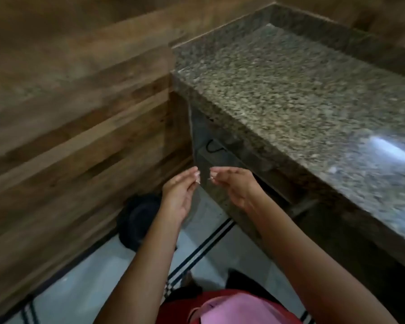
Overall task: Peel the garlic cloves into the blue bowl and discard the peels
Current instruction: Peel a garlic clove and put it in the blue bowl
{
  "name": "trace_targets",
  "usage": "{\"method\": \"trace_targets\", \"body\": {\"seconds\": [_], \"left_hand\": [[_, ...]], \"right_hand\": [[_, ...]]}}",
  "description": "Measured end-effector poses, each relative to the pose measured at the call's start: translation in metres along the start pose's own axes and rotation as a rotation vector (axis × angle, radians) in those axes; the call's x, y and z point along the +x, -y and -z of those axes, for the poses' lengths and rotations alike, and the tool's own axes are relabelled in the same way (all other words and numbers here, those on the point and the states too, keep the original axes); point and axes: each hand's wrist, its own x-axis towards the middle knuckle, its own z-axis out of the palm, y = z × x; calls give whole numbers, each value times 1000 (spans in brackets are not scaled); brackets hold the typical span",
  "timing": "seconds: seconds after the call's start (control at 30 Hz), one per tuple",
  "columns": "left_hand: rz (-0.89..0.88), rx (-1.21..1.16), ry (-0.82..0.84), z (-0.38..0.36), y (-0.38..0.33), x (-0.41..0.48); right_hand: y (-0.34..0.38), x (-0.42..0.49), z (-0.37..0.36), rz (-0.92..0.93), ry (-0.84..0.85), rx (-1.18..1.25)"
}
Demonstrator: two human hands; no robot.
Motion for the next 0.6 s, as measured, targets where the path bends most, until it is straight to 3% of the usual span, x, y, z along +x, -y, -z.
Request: {"method": "trace_targets", "body": {"seconds": [0.3,0.6], "left_hand": [[6,-86,-331,144,-43,53],[150,-156,-591,217,-11,101]], "right_hand": [[-70,71,-133,-192,168,-241],[-143,152,-175,-427,107,-444]]}}
